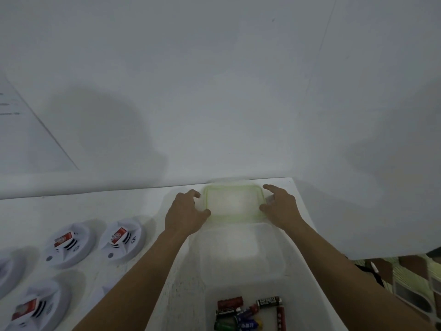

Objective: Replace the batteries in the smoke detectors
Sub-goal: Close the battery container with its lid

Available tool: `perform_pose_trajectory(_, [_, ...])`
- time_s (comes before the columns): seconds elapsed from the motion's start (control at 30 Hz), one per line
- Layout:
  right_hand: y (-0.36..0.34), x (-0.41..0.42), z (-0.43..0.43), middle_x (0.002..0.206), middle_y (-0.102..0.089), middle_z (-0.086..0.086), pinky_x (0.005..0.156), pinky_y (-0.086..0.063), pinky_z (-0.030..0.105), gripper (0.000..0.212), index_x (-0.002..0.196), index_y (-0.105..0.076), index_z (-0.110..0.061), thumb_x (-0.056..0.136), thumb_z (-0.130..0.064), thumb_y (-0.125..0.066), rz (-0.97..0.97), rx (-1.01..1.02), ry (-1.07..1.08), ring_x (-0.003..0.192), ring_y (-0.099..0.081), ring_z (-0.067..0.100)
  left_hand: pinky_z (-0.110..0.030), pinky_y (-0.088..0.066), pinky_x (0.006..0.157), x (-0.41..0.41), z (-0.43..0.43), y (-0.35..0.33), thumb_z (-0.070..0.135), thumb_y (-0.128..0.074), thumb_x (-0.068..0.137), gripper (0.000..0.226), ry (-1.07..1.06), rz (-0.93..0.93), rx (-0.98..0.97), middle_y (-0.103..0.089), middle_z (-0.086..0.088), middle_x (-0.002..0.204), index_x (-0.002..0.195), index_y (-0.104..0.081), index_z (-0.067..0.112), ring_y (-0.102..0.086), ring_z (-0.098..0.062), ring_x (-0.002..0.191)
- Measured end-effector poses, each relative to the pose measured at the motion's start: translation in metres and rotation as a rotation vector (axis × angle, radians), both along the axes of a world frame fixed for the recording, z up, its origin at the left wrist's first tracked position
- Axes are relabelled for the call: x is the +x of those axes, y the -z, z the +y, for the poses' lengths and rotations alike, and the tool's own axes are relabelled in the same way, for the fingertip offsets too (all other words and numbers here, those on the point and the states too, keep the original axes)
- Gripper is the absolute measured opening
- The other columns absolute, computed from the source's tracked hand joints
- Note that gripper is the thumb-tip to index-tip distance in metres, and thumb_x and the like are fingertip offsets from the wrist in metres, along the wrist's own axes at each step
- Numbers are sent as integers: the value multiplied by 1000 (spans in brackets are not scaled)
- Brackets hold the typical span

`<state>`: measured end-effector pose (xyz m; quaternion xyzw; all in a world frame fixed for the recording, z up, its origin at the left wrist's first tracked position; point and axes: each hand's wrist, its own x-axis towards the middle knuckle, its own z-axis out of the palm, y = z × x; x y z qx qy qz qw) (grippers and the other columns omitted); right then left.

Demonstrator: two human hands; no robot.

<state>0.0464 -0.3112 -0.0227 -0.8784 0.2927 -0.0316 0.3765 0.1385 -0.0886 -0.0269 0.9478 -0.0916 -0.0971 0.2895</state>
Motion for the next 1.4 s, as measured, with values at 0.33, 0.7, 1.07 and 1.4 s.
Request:
perform_pose_trajectory(0.33, [-3,-13,6,115,-72,6,84,-50,26,38,123,-65,-13,90,4,-58,-331,-134,108,95,-67,22,-36,-57,81,-6,4,-6,17,-68,90,25,-106,14,-318,-73,-1,100,114,-67,18,-69,-22,90])
perform_pose_trajectory(0.7, [-71,-62,45,82,-72,-4,74,-49,25,12,100,-75,-14,94,-7,-67,-740,370,176,73,-62,7,-28,-47,66,-60,49,-90,19,-61,100,14,9,-86,-794,-74,3,96,108,-70,25,-75,-15,69])
perform_pose_trajectory(1.07, [-65,-141,75,102,-71,-6,81,-57,30,17,99,-73,-24,101,-15,-58,-777,631,2,95,-66,11,-41,-53,85,-137,107,-81,13,-64,79,16,42,321,-1296,-76,-13,104,71,-77,10,-70,-46,101])
perform_pose_trajectory(1.4, [-35,-184,60,96,-74,18,99,-46,42,36,66,-73,4,89,13,-48,-758,864,83,109,-66,31,-21,-51,75,-204,100,-52,6,-82,78,19,-112,182,-885,-77,2,101,94,-77,14,-73,-19,93])
